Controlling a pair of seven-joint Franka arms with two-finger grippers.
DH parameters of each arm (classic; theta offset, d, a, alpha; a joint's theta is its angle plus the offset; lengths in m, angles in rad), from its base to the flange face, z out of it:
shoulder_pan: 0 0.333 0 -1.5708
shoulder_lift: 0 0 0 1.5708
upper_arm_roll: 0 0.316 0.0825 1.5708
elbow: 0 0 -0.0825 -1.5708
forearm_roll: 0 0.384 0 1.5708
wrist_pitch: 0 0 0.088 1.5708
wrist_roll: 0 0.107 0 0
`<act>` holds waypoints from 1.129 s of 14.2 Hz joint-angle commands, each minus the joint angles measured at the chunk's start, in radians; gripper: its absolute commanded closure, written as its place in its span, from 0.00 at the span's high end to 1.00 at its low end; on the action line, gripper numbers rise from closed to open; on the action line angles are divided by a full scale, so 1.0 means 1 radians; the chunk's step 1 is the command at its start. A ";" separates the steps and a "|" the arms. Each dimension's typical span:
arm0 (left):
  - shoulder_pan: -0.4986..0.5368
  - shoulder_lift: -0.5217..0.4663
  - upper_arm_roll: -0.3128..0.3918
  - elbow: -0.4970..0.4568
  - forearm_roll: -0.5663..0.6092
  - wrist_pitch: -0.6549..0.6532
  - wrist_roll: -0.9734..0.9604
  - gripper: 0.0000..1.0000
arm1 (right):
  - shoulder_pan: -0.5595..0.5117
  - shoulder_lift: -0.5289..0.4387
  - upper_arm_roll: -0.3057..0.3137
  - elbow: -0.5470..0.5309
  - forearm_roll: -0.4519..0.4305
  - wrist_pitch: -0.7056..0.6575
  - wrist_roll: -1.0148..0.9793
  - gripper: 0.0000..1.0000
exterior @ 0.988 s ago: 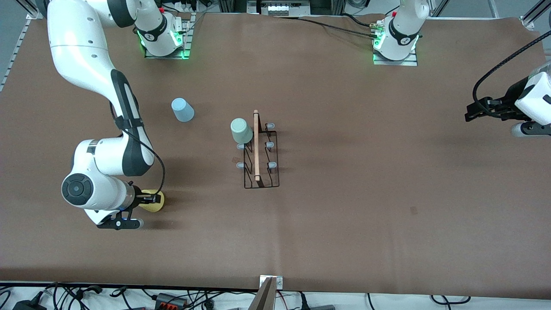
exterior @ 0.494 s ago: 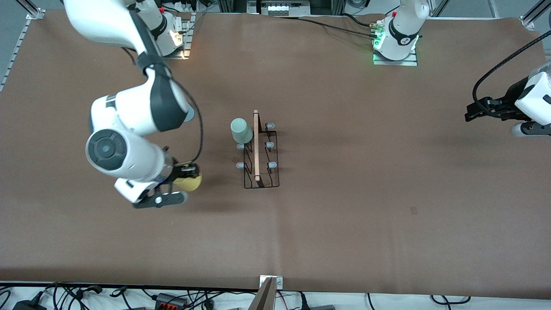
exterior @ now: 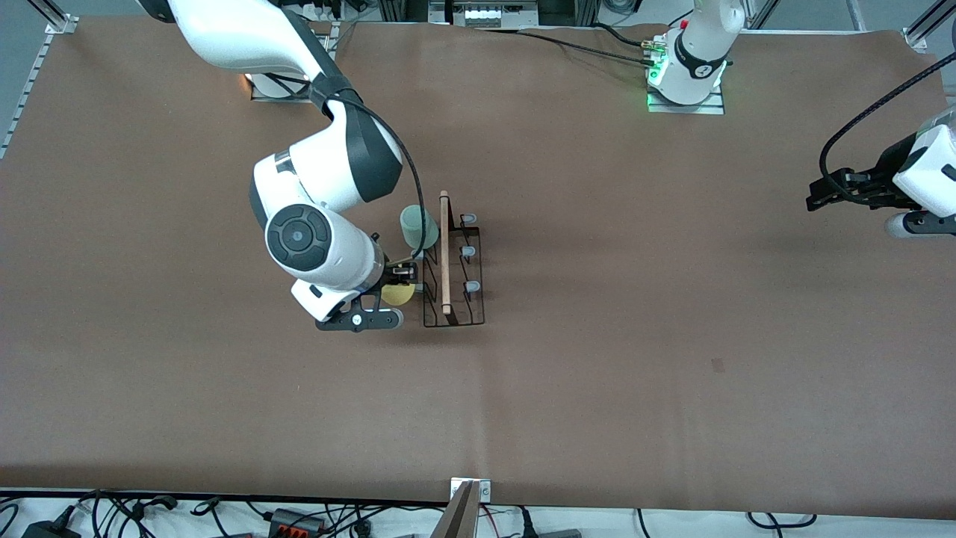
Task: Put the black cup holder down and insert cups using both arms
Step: 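Lower the yellow cup onto a holder peg and open the right gripper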
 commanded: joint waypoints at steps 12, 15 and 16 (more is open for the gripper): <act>0.001 -0.011 0.000 -0.005 -0.003 -0.006 0.022 1.00 | 0.032 0.062 -0.002 -0.041 0.047 0.116 0.078 0.18; 0.001 -0.011 0.000 -0.005 -0.003 -0.008 0.022 1.00 | 0.044 0.059 -0.002 -0.036 0.045 0.108 0.087 1.00; 0.001 -0.011 0.000 -0.005 -0.003 -0.008 0.022 1.00 | 0.041 0.048 -0.005 -0.032 0.044 0.097 0.090 1.00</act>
